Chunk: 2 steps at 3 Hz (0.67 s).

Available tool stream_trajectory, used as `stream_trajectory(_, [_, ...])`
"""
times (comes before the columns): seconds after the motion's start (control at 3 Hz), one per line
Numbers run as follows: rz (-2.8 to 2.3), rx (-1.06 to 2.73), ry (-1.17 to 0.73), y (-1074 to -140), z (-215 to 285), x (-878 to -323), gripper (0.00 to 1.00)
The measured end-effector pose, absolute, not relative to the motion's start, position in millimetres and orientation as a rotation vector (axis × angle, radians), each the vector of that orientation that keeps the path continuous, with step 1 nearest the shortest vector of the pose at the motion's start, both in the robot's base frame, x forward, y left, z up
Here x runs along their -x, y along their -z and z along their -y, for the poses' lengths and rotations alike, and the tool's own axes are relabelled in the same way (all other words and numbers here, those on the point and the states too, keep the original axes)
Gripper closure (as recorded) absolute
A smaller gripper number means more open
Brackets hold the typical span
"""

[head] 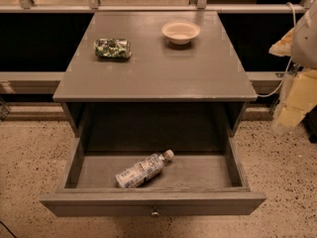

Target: Pick blue plastic bottle from top drawer and place on counter

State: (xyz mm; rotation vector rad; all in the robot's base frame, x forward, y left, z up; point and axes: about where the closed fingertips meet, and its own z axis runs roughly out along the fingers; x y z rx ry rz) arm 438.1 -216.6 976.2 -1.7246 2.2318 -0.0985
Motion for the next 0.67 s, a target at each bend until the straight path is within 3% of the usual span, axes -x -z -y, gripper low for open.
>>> stream_trajectory(0.67, [-2.174, 1.786, 0.076, -970, 190, -448, 0.0])
